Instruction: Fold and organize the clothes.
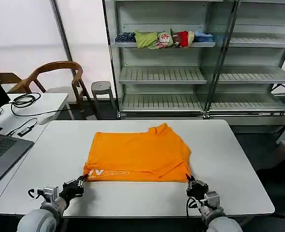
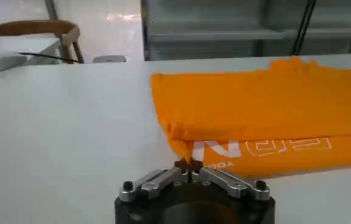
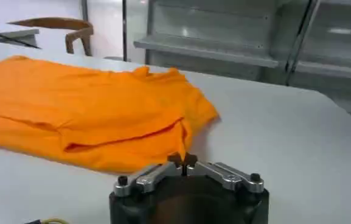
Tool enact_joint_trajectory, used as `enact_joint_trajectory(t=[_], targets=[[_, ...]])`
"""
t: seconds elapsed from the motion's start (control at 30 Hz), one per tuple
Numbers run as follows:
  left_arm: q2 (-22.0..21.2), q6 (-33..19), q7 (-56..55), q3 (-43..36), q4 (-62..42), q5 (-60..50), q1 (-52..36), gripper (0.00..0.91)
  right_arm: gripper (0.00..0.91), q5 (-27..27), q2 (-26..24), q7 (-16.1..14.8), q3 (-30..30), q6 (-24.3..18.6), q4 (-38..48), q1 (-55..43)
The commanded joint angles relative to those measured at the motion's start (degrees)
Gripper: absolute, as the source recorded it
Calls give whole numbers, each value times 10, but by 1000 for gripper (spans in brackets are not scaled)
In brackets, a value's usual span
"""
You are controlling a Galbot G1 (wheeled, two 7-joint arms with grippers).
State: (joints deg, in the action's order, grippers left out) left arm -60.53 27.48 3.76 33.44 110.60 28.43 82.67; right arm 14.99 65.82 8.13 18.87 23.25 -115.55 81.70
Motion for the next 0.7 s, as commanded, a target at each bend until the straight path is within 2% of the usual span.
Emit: enact_joint_trajectory(t=[0.03, 0.7], targets=[[2, -13, 5, 34, 53, 5, 96, 30, 0, -20, 0, 2, 2, -6, -55, 83], [10, -22, 15, 60, 75, 4, 143, 30, 0, -32, -8, 2, 18, -14, -78, 129]])
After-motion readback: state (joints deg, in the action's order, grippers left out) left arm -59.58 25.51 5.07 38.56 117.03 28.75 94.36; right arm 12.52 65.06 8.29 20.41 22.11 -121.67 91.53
